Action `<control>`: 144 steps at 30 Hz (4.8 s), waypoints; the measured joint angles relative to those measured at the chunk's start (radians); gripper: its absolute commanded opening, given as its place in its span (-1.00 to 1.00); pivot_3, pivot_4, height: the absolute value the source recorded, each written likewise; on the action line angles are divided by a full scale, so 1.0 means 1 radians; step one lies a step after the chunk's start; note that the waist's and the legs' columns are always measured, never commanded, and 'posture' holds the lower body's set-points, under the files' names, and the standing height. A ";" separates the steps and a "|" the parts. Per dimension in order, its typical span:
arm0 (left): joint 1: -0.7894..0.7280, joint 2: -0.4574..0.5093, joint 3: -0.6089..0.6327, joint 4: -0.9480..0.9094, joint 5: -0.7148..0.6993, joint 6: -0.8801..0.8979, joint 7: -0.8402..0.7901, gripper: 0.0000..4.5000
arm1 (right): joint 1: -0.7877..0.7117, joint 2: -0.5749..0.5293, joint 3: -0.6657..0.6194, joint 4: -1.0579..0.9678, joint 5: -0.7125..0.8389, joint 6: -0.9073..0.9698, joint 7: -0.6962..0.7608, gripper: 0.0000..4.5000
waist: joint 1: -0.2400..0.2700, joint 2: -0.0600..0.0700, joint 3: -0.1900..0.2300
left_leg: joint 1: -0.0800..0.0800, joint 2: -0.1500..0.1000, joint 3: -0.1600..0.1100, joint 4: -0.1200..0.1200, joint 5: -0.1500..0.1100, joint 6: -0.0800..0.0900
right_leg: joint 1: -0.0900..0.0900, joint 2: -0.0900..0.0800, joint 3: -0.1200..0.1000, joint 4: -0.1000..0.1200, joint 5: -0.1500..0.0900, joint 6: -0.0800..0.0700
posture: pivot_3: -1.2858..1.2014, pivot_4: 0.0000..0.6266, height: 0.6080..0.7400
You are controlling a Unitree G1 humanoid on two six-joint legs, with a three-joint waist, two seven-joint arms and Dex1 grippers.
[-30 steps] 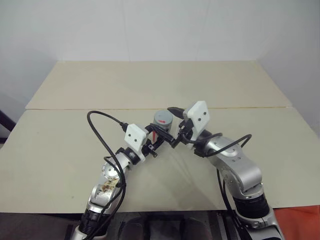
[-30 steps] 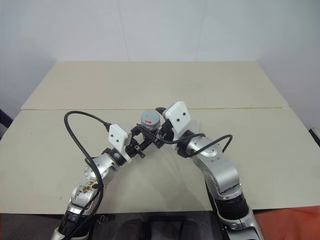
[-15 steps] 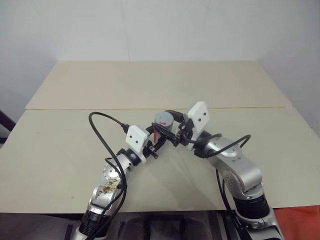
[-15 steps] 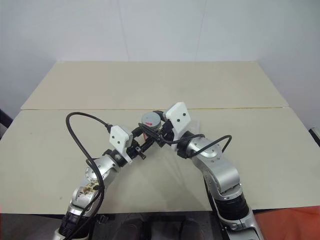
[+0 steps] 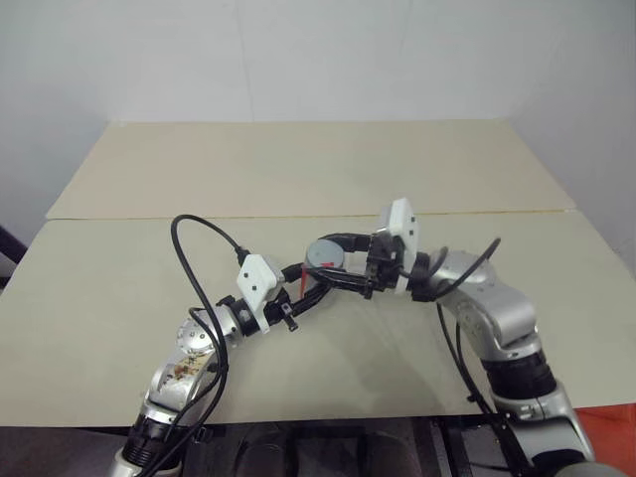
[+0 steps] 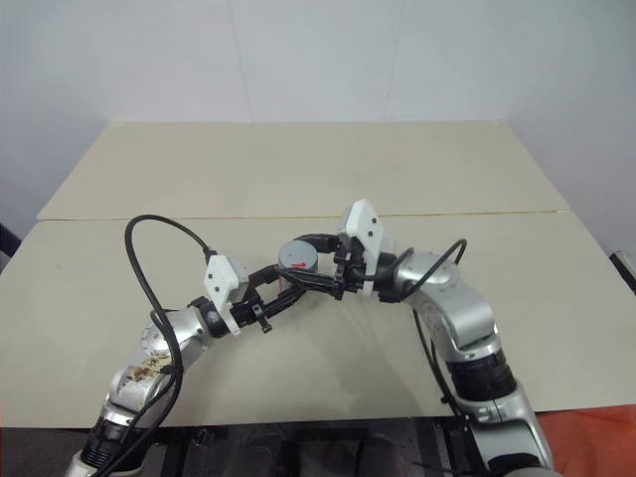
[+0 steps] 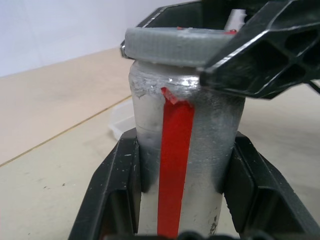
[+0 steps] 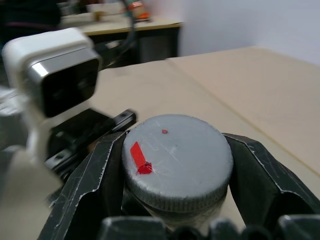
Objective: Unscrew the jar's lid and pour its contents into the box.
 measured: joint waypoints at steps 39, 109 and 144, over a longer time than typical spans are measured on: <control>-0.034 -0.166 0.012 0.092 0.167 -0.175 0.202 -0.17 | 0.127 0.023 -0.154 -0.301 0.017 0.002 -0.220 0.97 | 0.010 0.001 0.000 | -0.001 0.000 0.000 0.000 0.001 -0.002 | -0.002 -0.002 0.000 0.000 0.000 0.000 | 0.03 -0.52 1.00; 0.009 -0.174 -0.017 0.032 0.160 -0.176 0.195 -0.17 | -0.439 0.014 0.049 0.643 -0.042 -0.335 0.571 0.23 | -0.010 0.001 0.000 | -0.002 0.000 0.002 0.000 0.001 -0.001 | -0.002 -0.001 0.000 0.001 0.000 0.000 | 0.03 -0.52 1.00; -0.014 -0.163 -0.010 0.103 0.153 -0.159 0.159 -0.17 | 0.178 0.170 0.008 -0.321 -0.223 -0.174 -0.420 0.98 | 0.009 0.001 0.000 | -0.004 -0.001 0.003 -0.001 0.003 -0.004 | -0.008 -0.002 0.001 0.003 0.000 0.000 | 0.03 -0.52 1.00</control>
